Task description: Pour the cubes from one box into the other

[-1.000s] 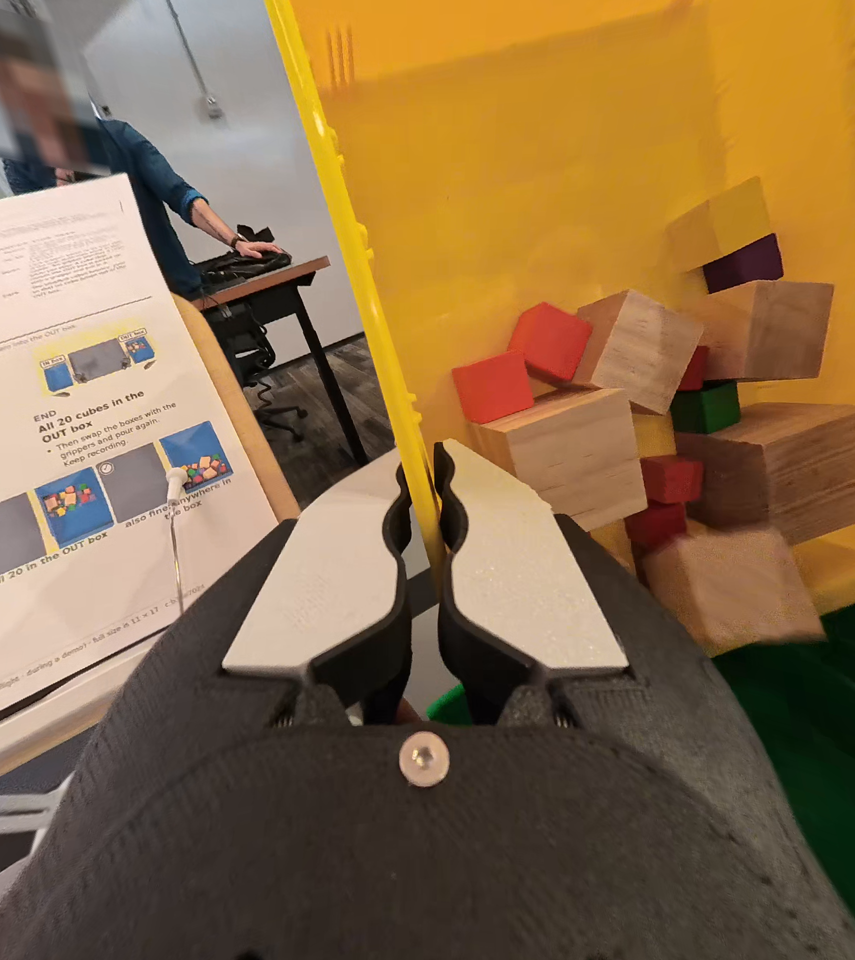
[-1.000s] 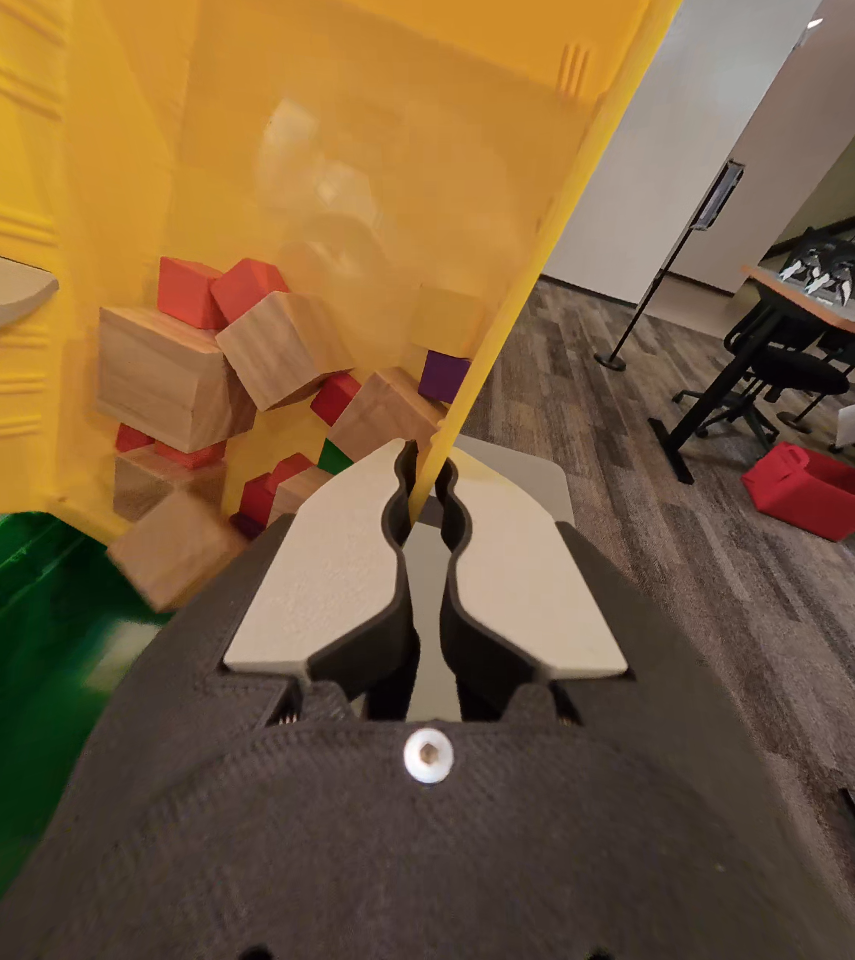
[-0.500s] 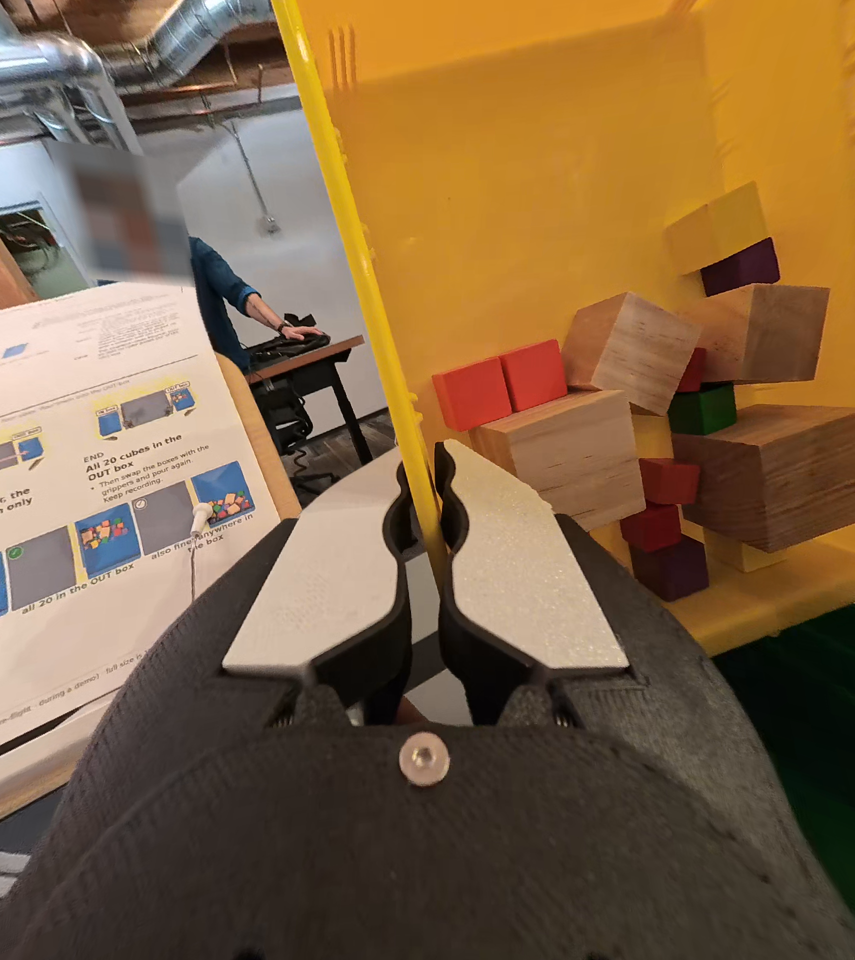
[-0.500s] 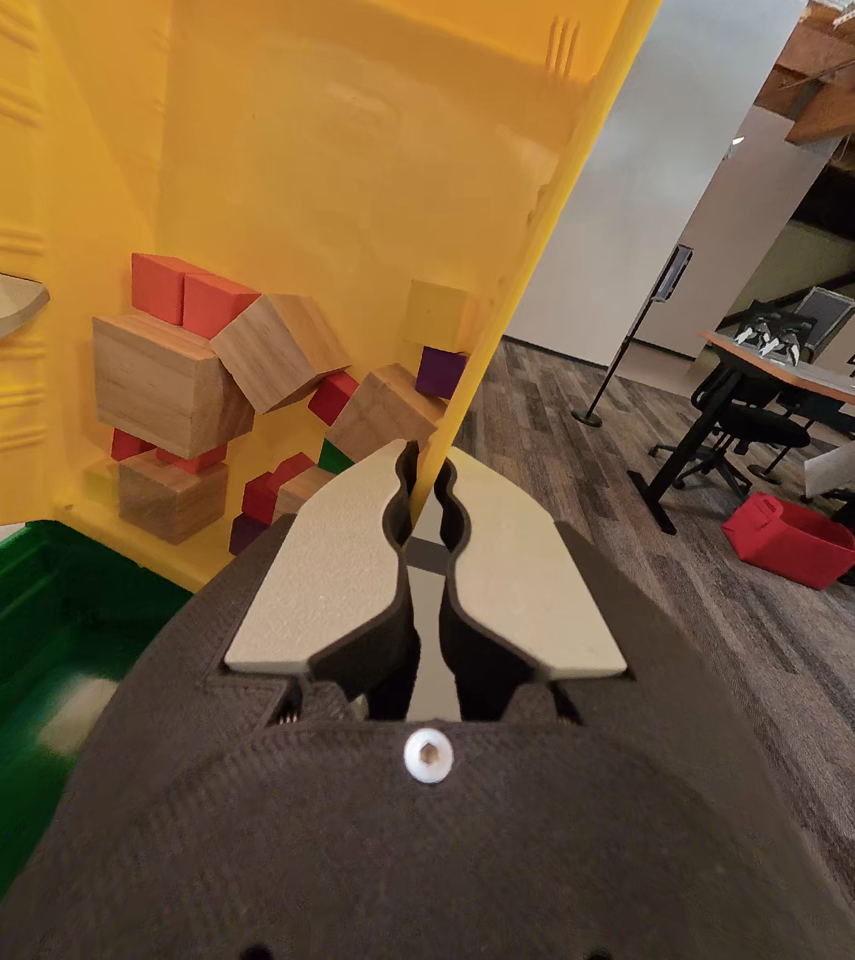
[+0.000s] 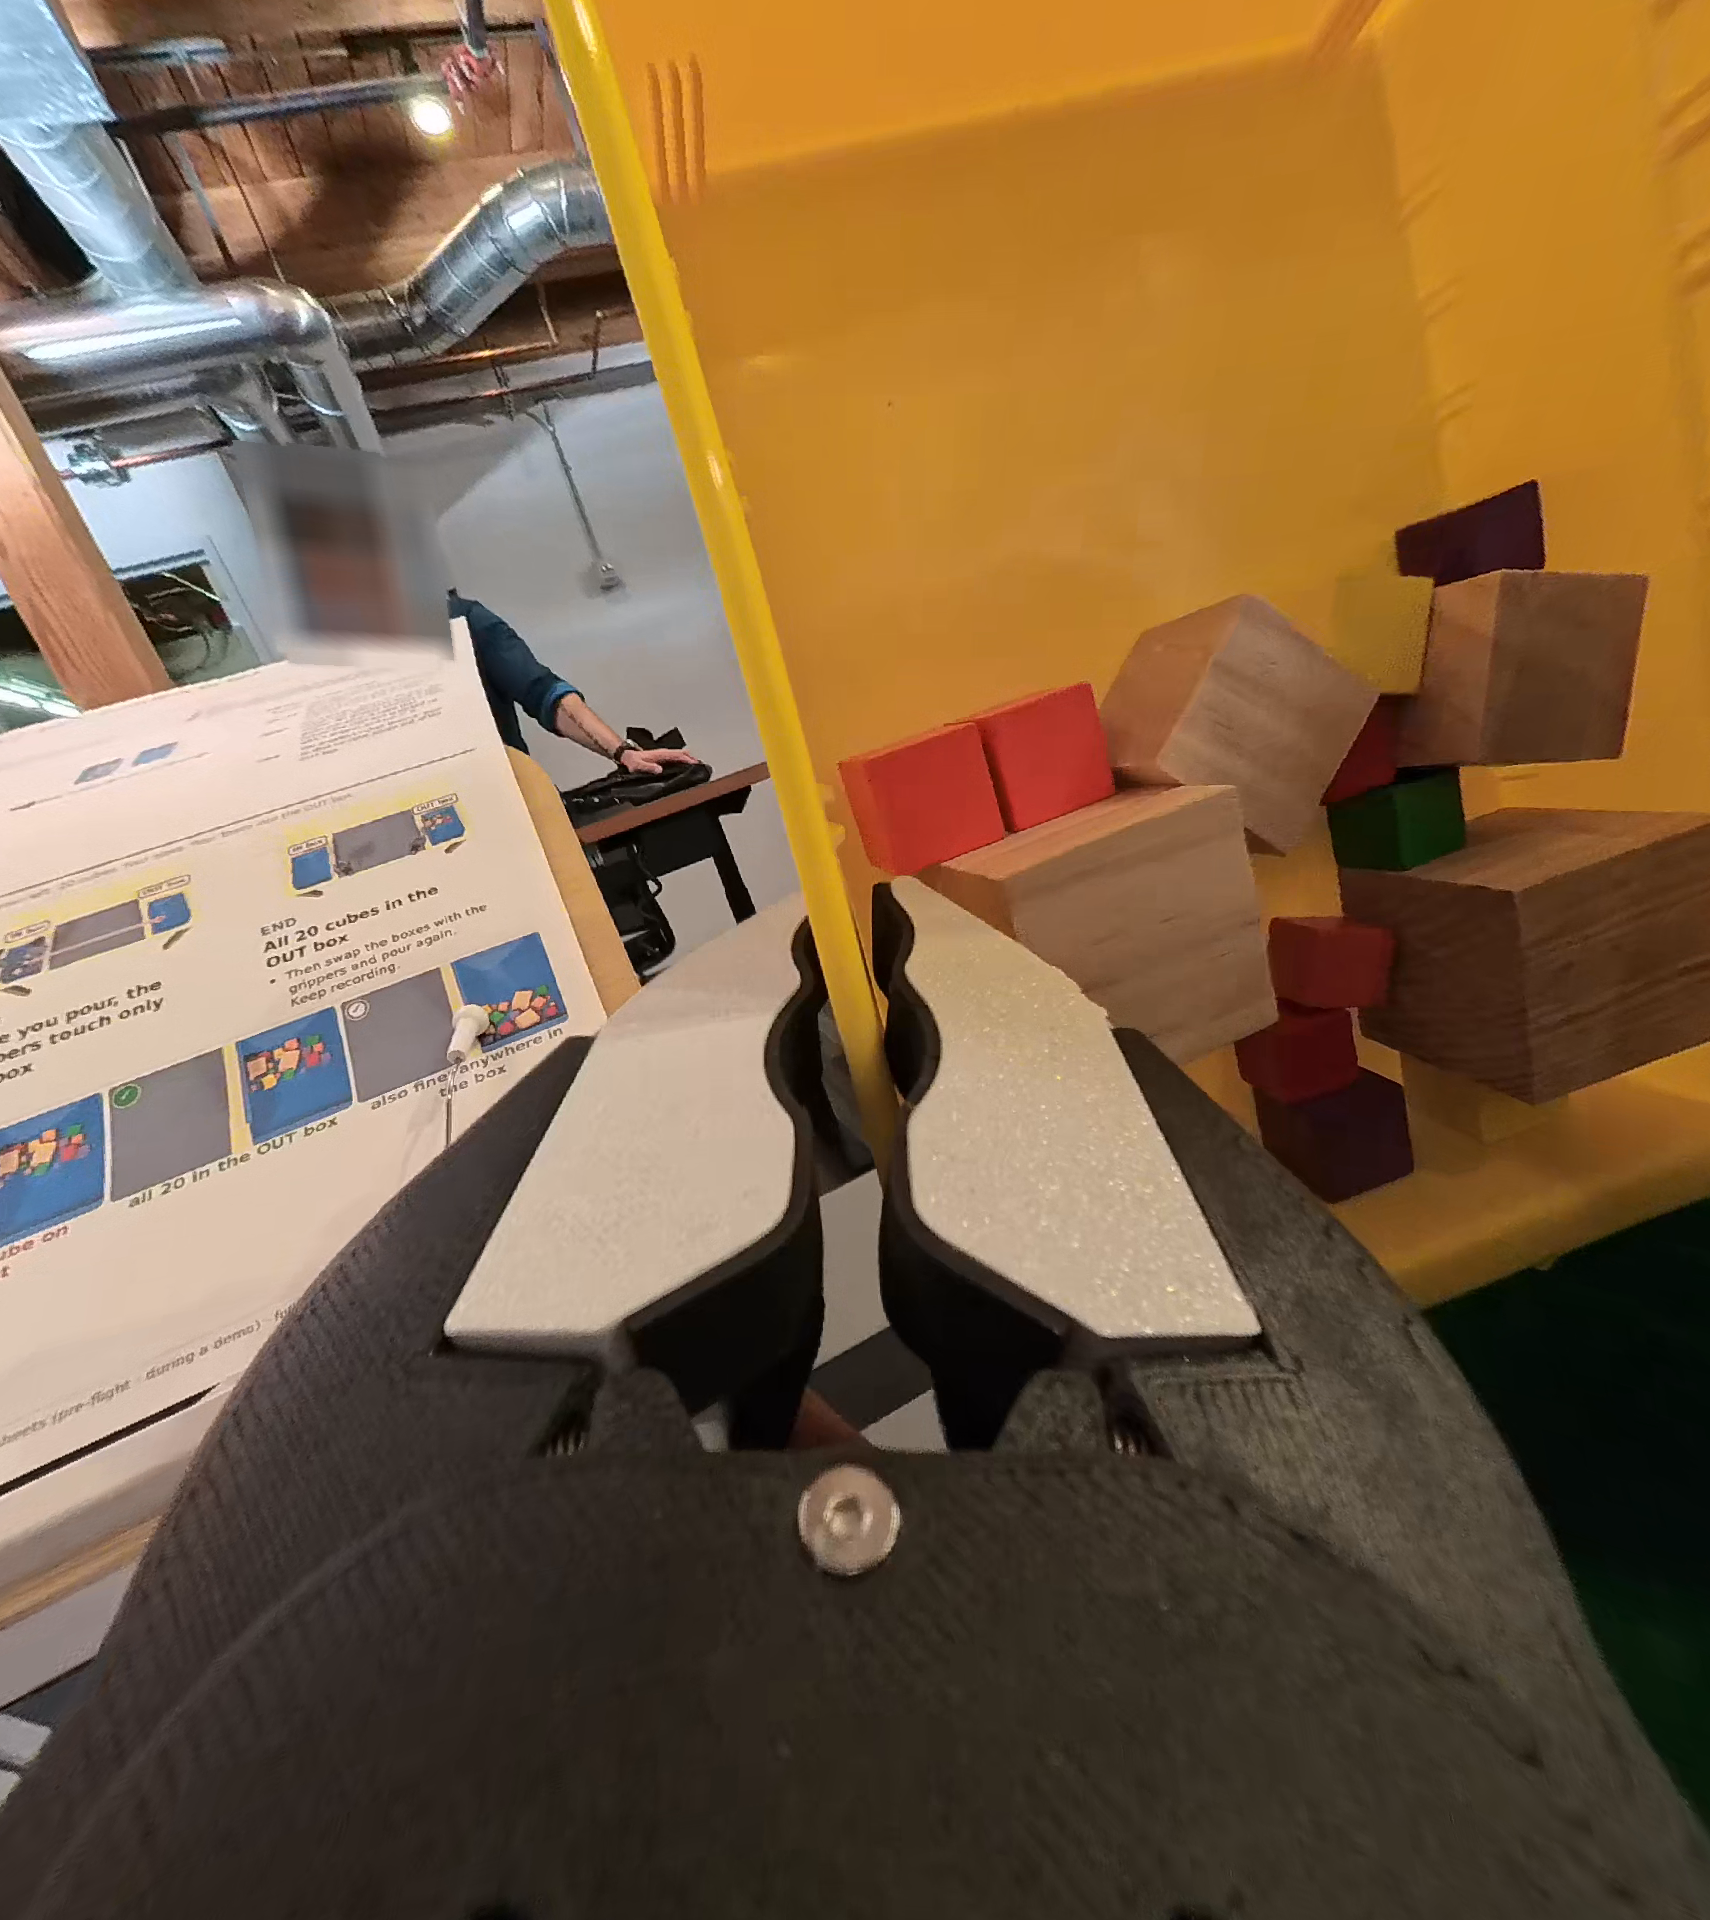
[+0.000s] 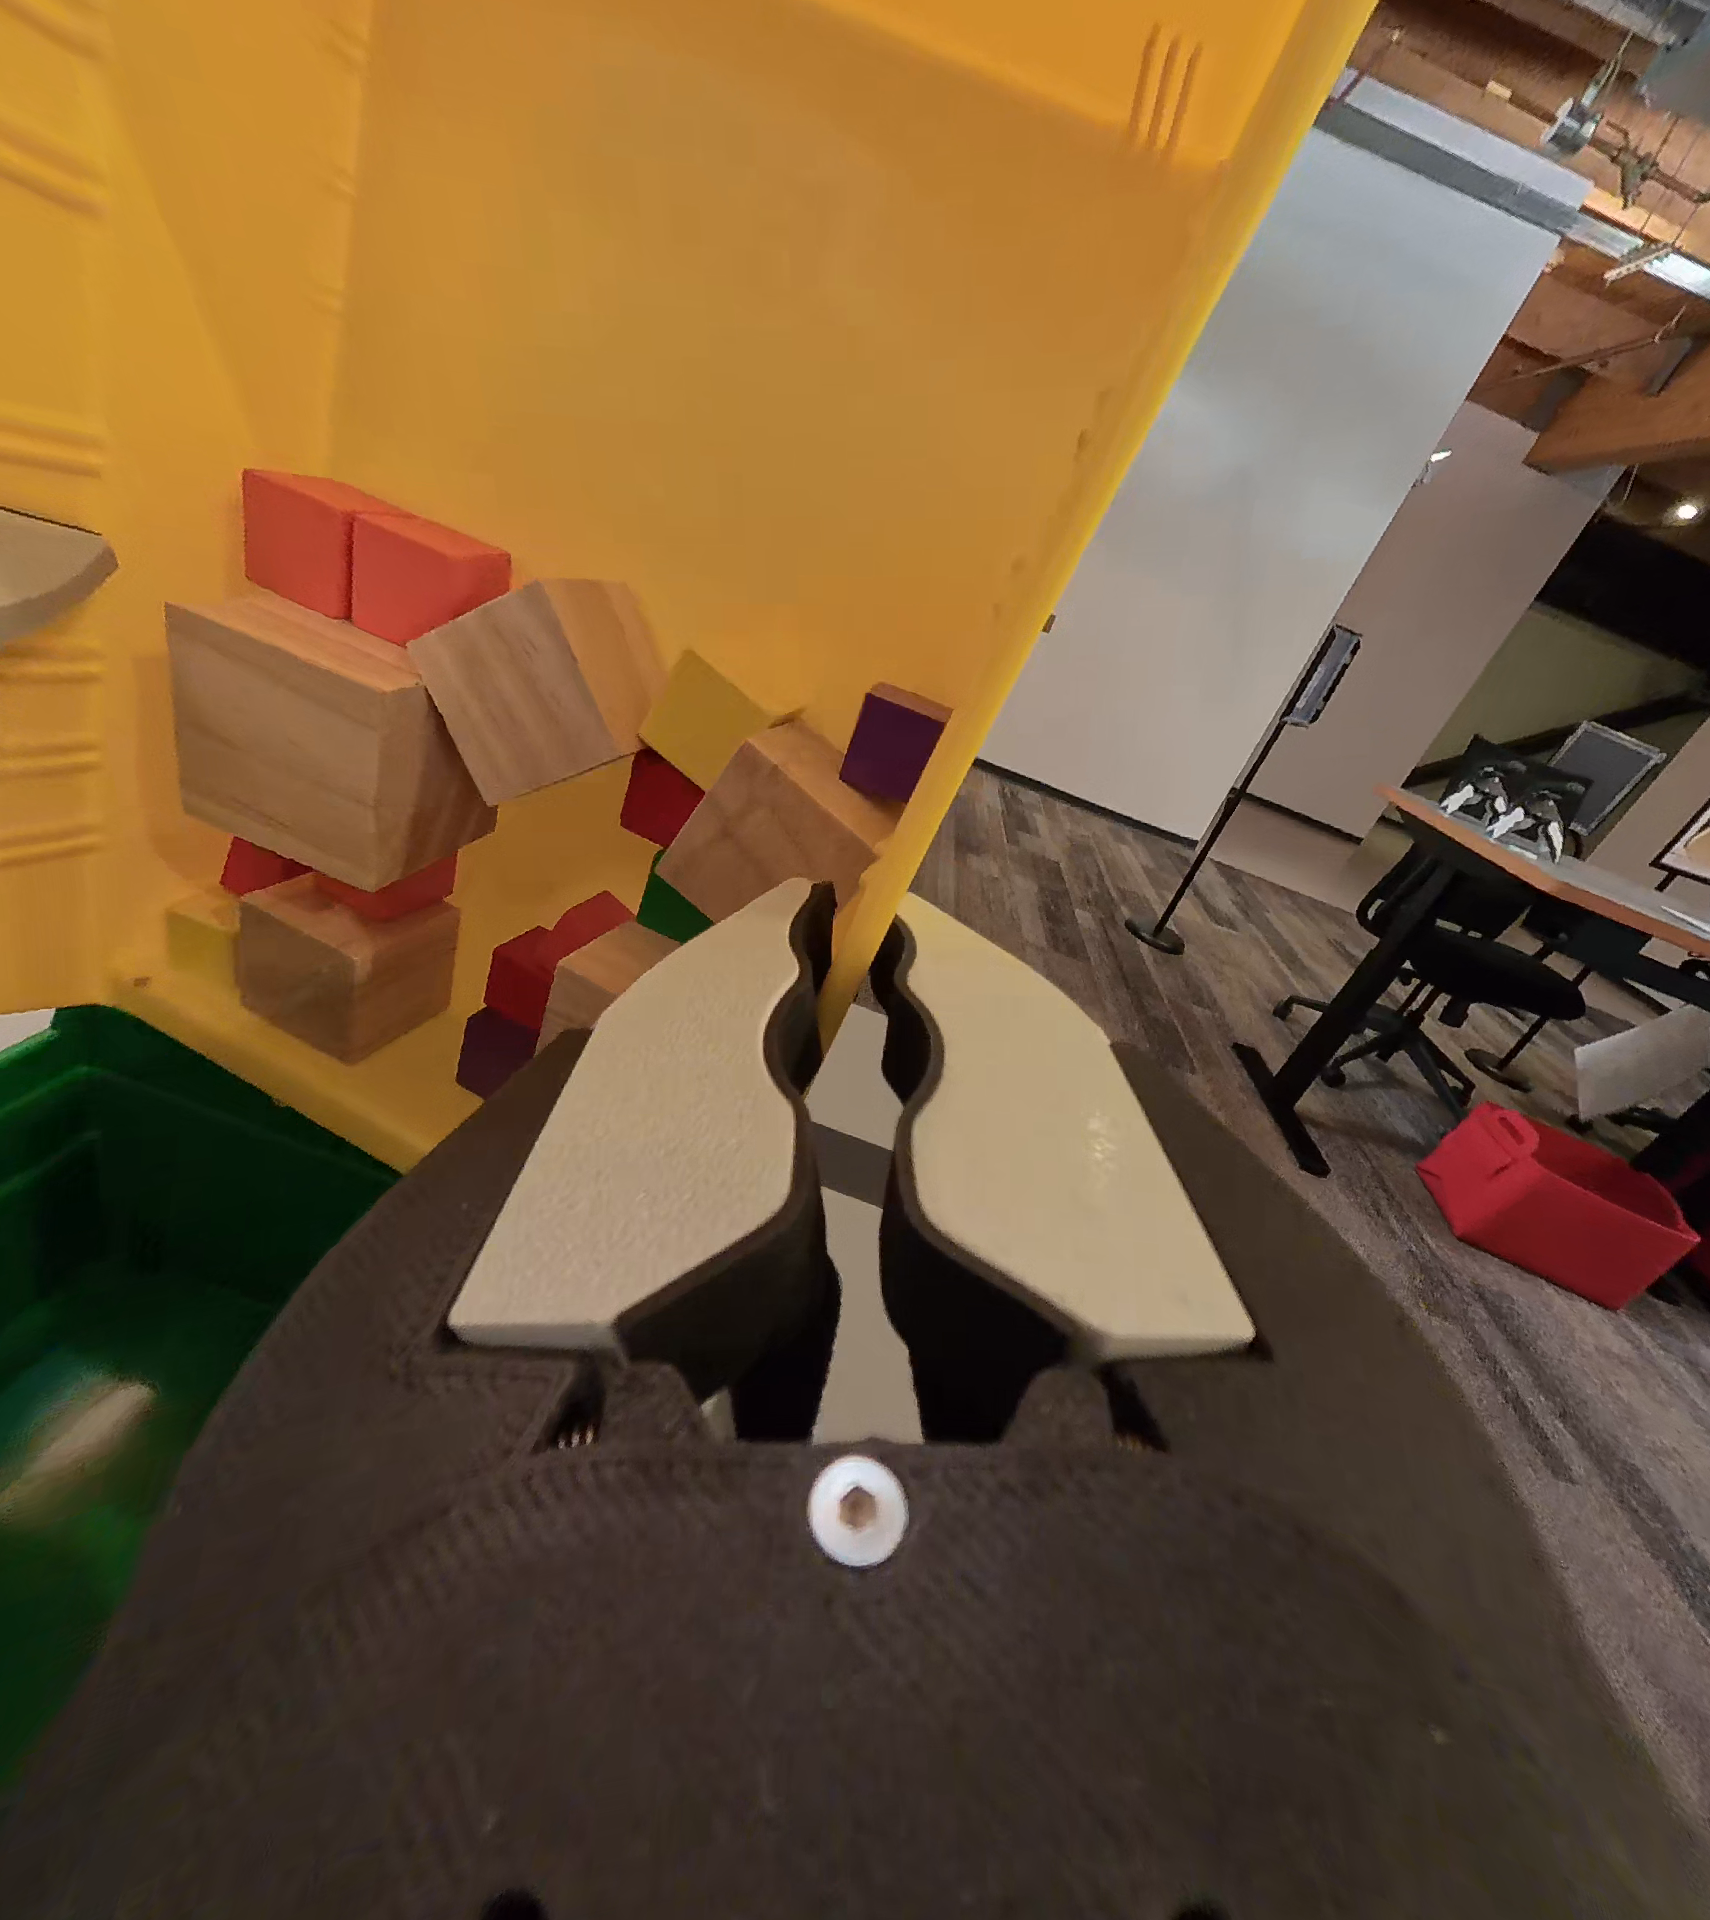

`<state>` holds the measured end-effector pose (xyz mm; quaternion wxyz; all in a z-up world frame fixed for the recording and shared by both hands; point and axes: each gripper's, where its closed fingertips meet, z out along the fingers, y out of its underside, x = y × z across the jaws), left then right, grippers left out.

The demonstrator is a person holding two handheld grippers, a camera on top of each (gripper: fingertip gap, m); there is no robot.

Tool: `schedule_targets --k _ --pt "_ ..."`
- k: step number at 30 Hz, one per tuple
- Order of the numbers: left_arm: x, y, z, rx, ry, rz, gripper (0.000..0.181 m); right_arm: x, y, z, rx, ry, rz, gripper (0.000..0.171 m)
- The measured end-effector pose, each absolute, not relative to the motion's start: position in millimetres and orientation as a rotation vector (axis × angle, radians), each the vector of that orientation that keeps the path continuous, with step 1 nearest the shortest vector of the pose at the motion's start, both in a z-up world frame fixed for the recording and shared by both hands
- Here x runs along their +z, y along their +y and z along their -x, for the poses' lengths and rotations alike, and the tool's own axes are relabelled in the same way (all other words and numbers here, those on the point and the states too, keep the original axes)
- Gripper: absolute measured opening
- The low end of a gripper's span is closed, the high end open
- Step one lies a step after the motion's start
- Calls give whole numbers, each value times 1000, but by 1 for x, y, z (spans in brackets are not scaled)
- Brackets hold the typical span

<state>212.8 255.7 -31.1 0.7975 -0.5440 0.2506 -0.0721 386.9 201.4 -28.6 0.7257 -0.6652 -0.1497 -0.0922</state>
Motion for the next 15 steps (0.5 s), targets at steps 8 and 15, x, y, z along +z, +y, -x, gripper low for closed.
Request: schedule_targets --k 8,15 --pt "-29 254 -211 -130 529 1122 6 -27 198 -385 -218 -346 1412 2" --pt "-23 250 -213 -93 538 1061 6 -30 194 -387 -217 -362 1364 4"
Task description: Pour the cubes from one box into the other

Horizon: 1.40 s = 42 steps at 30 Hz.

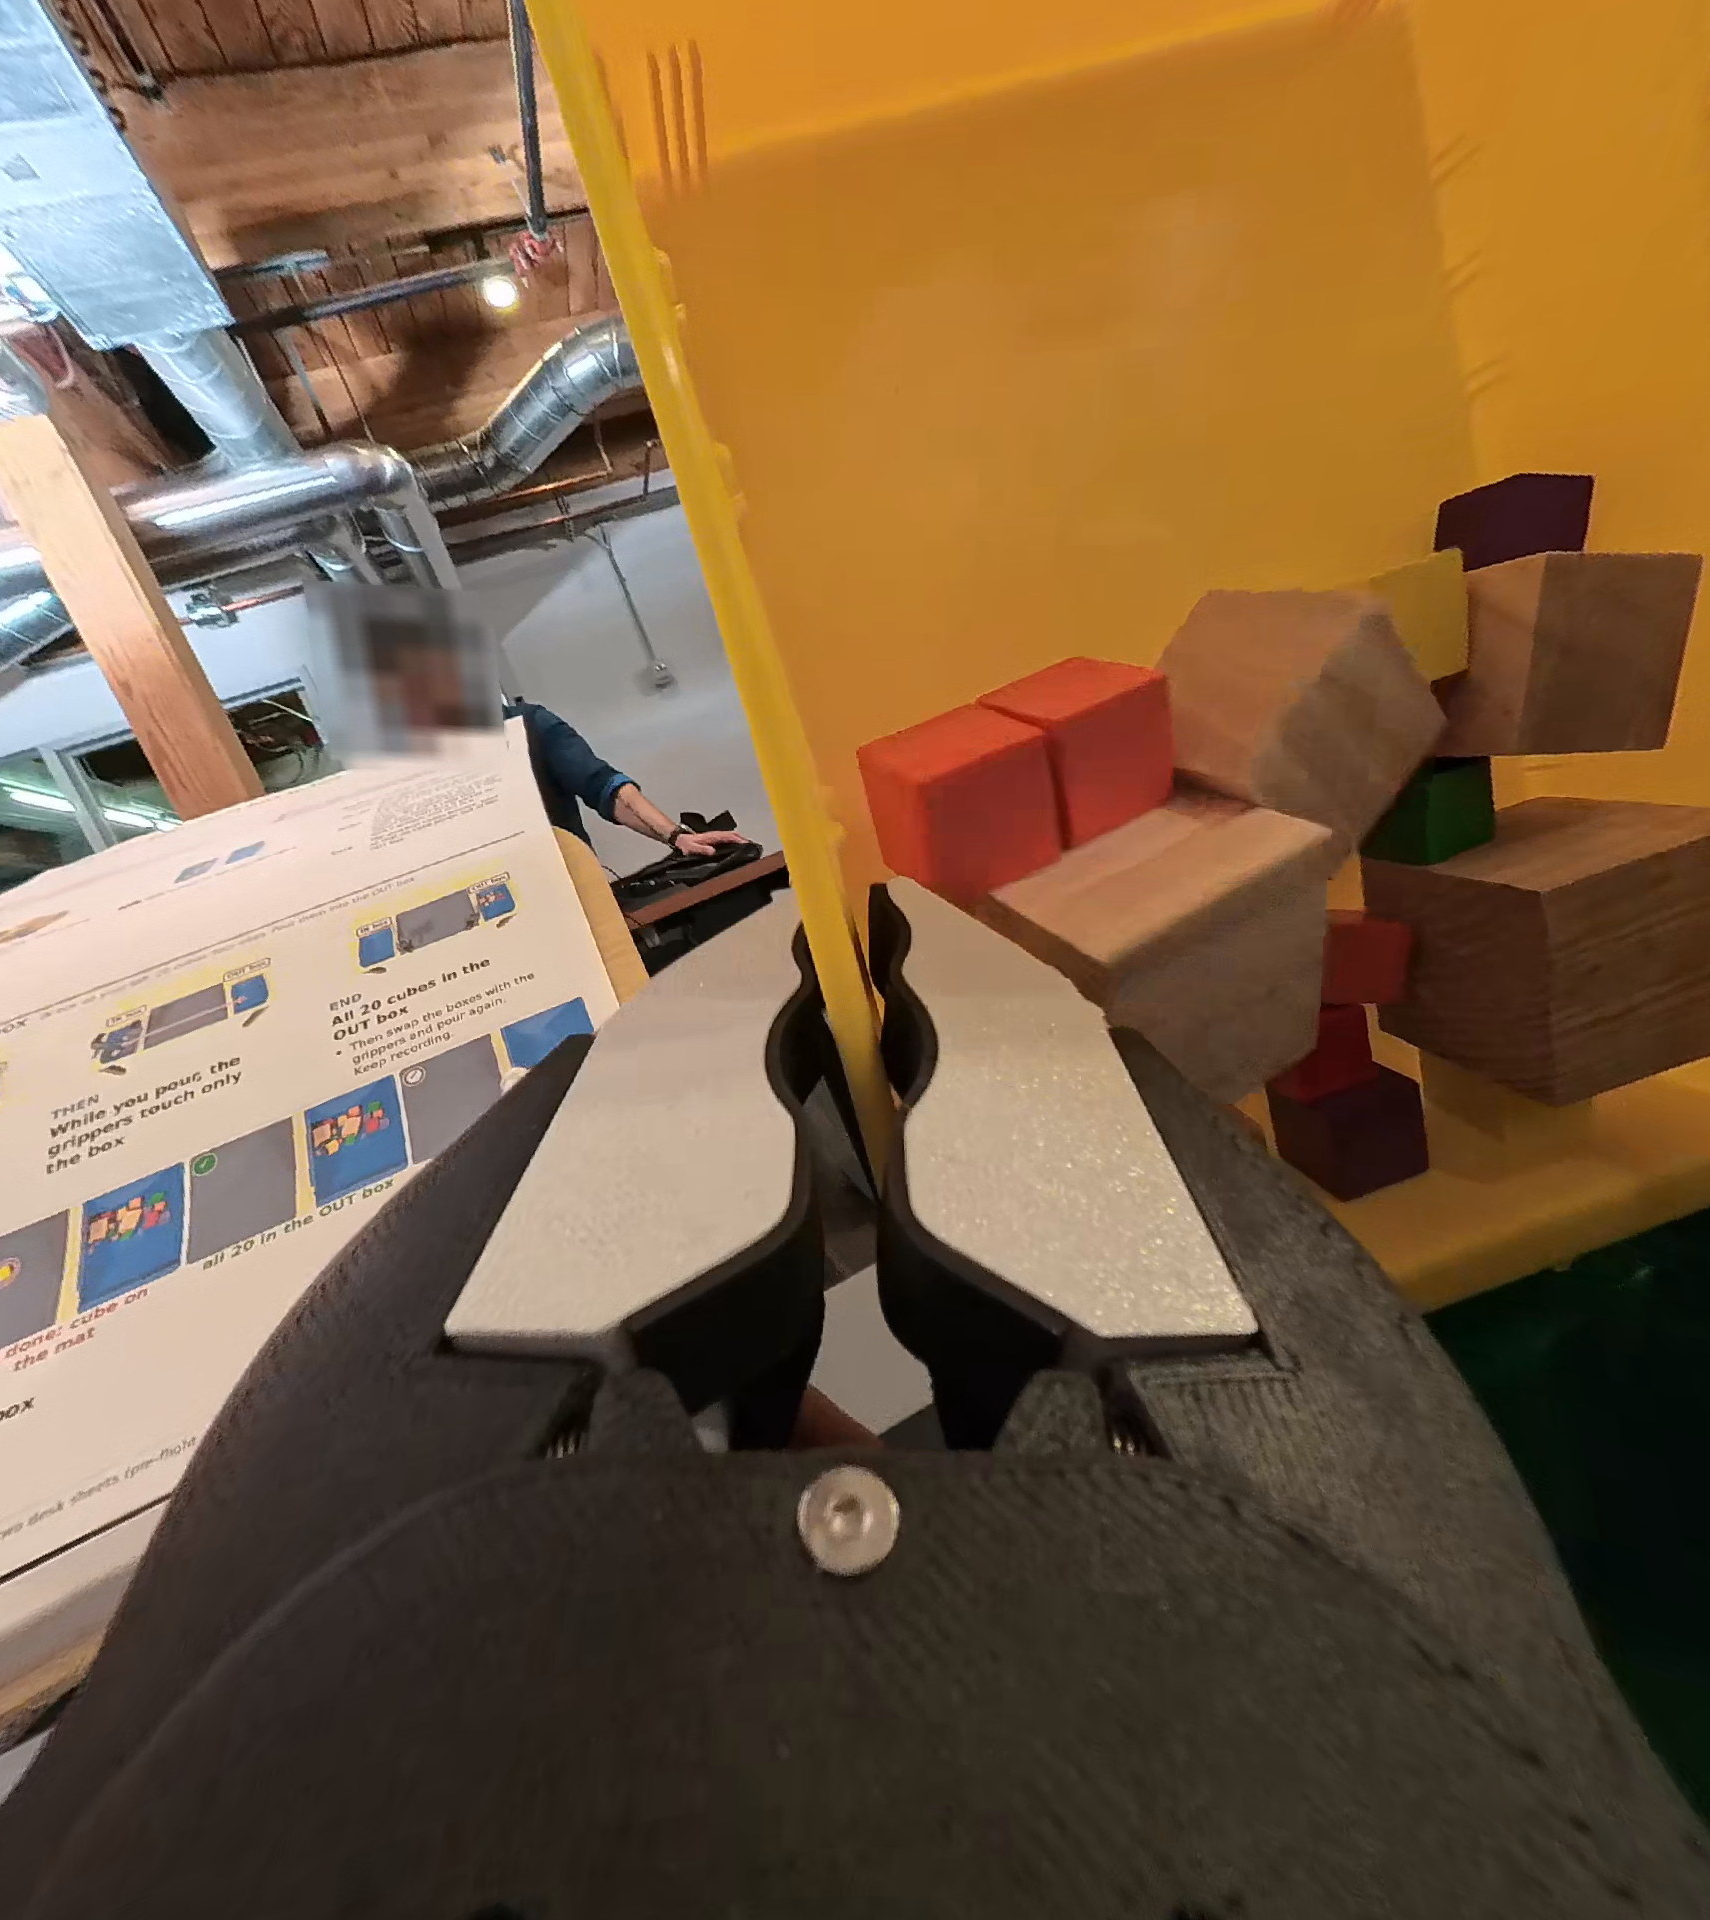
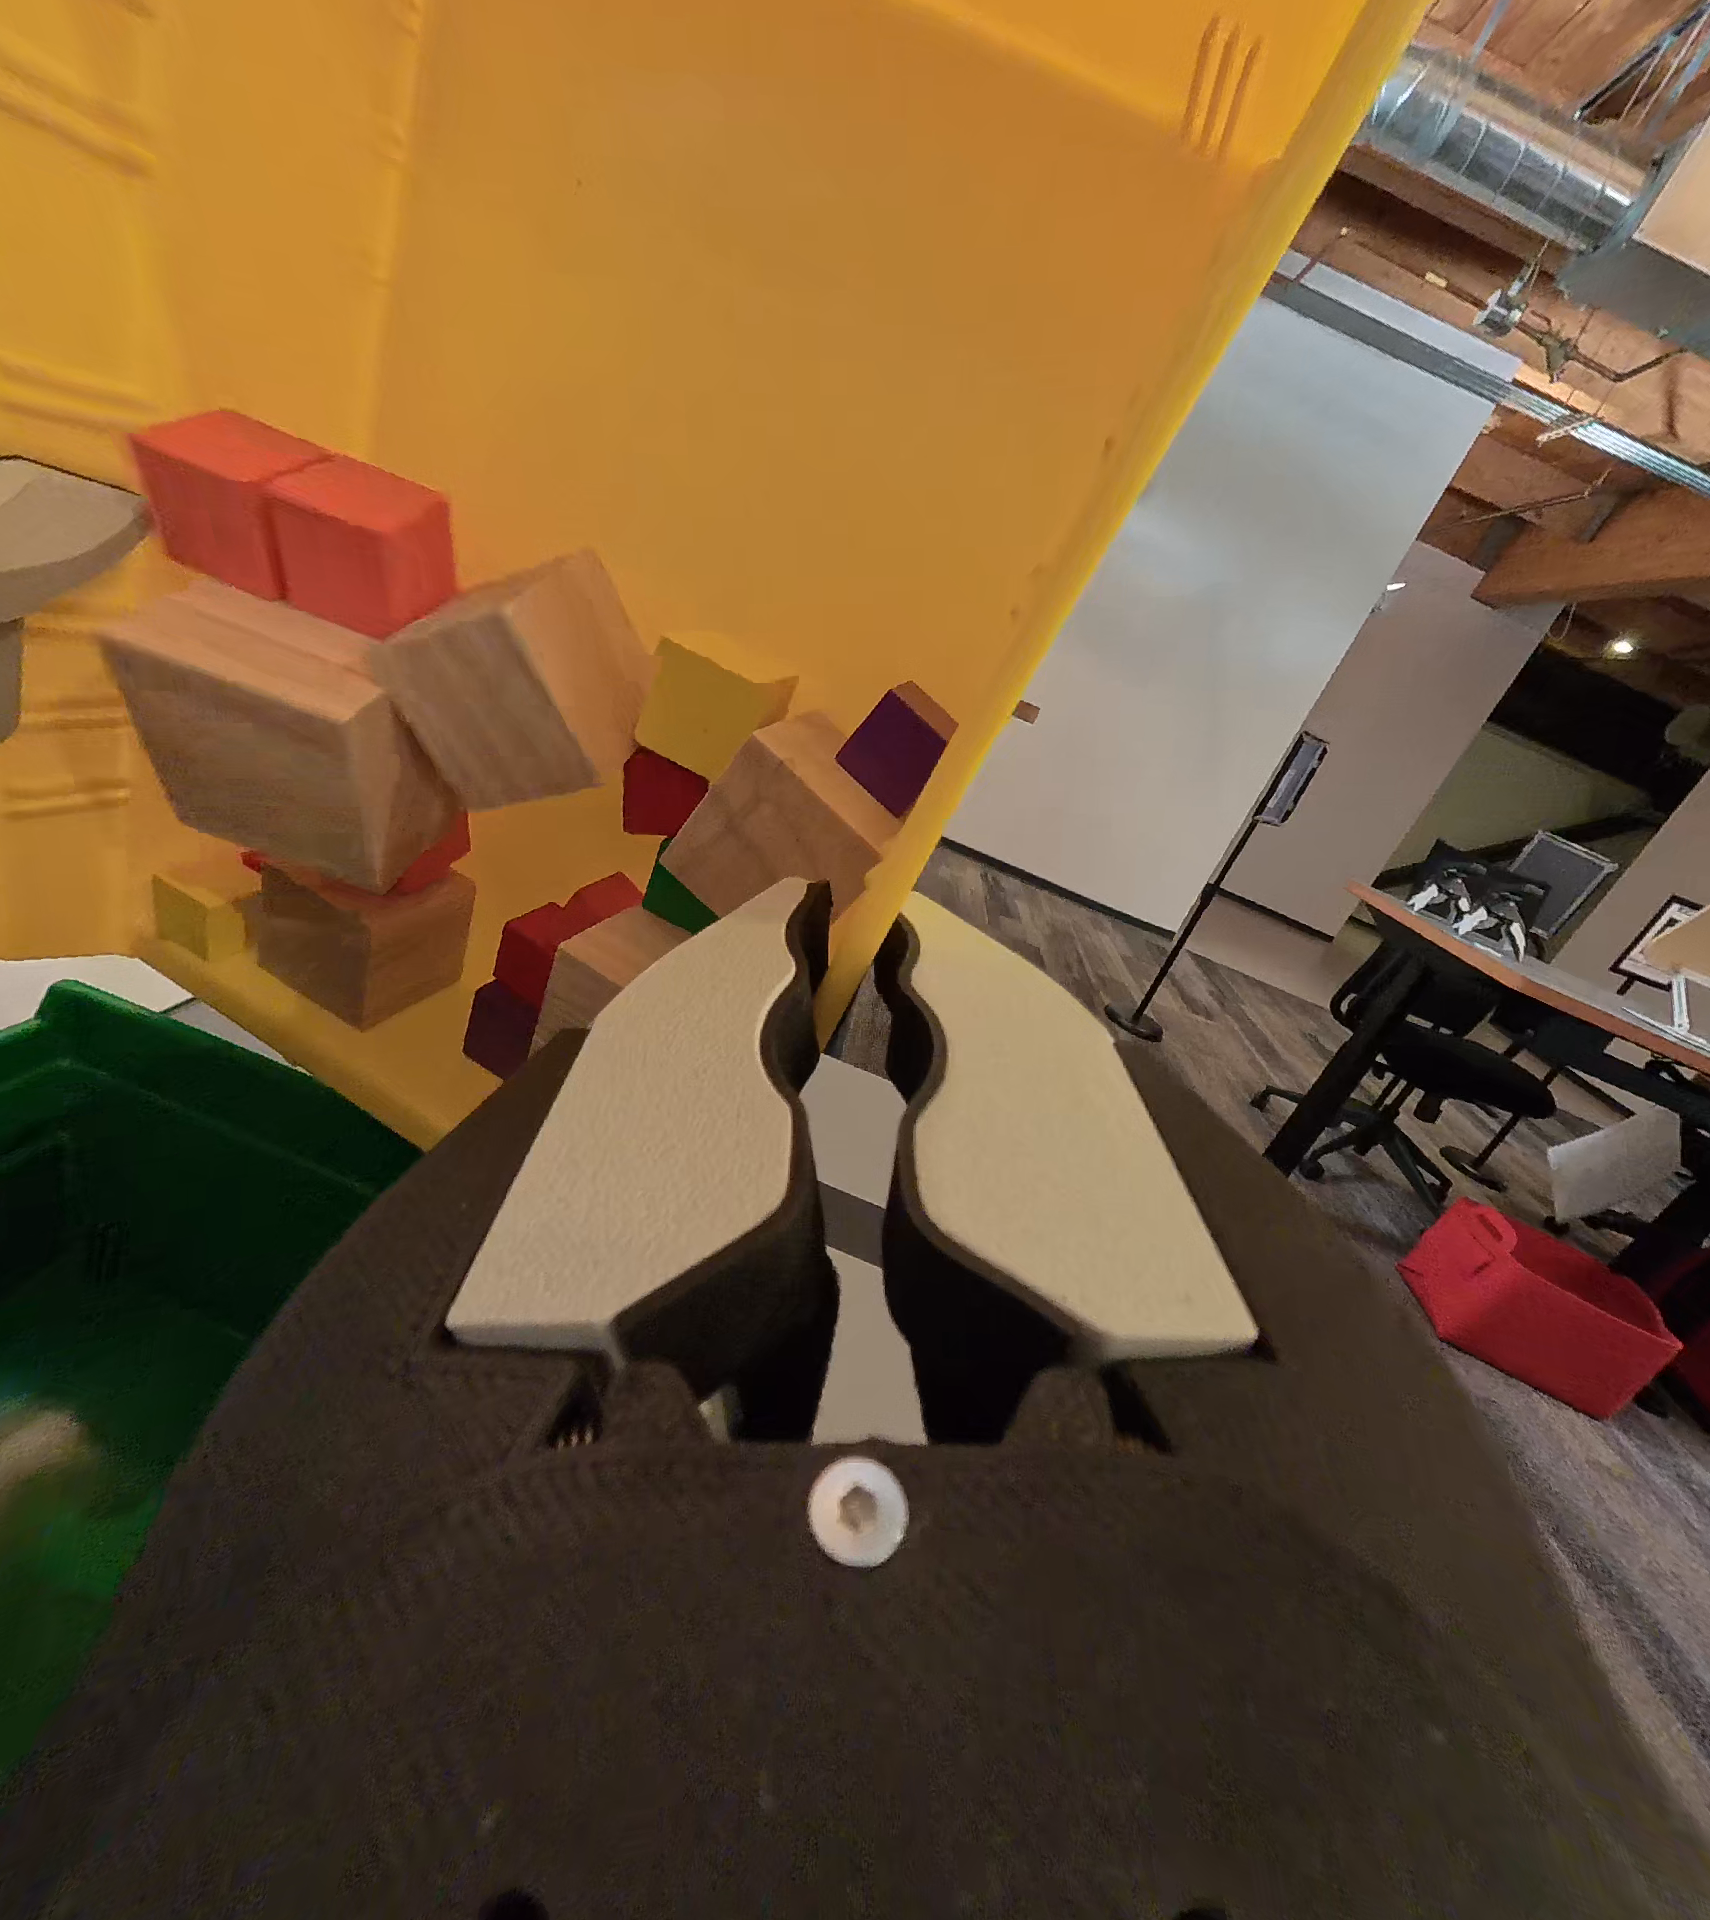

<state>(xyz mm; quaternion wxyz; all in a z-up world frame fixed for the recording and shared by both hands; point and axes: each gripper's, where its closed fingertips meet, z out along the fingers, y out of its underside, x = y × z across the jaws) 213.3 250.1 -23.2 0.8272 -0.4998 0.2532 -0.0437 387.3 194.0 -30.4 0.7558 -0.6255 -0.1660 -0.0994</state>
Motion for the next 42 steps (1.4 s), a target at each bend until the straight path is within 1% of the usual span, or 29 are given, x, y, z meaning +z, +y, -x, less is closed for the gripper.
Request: schedule_targets --k 19,42 --pt "-21 256 -206 -65 497 1031 5 -26 194 -379 -248 -343 1308 3" --pt "3 231 -204 -79 465 916 5 -1 167 -376 -298 -329 1189 3"
